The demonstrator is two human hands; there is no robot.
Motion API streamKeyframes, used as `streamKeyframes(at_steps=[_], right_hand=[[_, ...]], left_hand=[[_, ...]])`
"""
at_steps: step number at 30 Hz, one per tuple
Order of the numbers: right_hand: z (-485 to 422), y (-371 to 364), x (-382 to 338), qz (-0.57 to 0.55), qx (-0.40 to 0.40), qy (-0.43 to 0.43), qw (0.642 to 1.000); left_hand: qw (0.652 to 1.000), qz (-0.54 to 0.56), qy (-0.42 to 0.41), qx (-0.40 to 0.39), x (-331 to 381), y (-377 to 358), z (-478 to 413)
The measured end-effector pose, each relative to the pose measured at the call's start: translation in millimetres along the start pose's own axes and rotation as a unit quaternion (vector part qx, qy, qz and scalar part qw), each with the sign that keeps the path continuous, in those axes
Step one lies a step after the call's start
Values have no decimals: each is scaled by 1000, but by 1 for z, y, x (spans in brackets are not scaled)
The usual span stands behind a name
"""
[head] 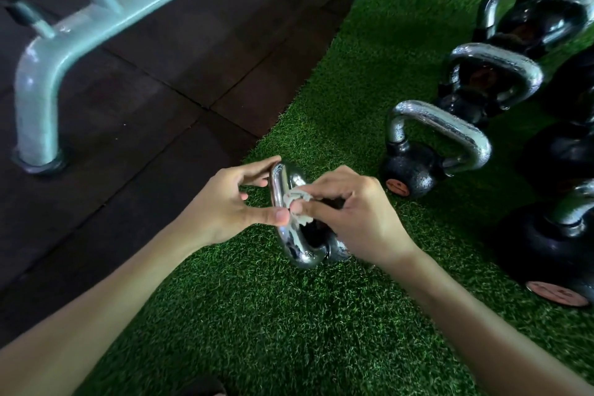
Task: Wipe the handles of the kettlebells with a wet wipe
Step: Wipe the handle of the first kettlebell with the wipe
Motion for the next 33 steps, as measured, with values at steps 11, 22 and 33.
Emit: streamKeyframes(at_steps=[11,22,33], right_hand=[[37,-2,-2,17,-9,9,1000],[55,-2,13,205,-182,-7,962],[17,7,1,276,-320,-26,906]], left_hand=[[1000,-23,0,2,3,-2,-2],[999,-31,-7,-16,0,4,6],[999,-39,-9,-14,-1,5,7]])
Point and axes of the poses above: each hand's wrist, its own z-axis away from the middle knuckle, its own y-axis out of the back of the hand, x = y × z, the point moved 2 cm from there along -z, towards the middle knuckle, and after that the axes turned 12 degrees about -x, right-handed, at the moved point
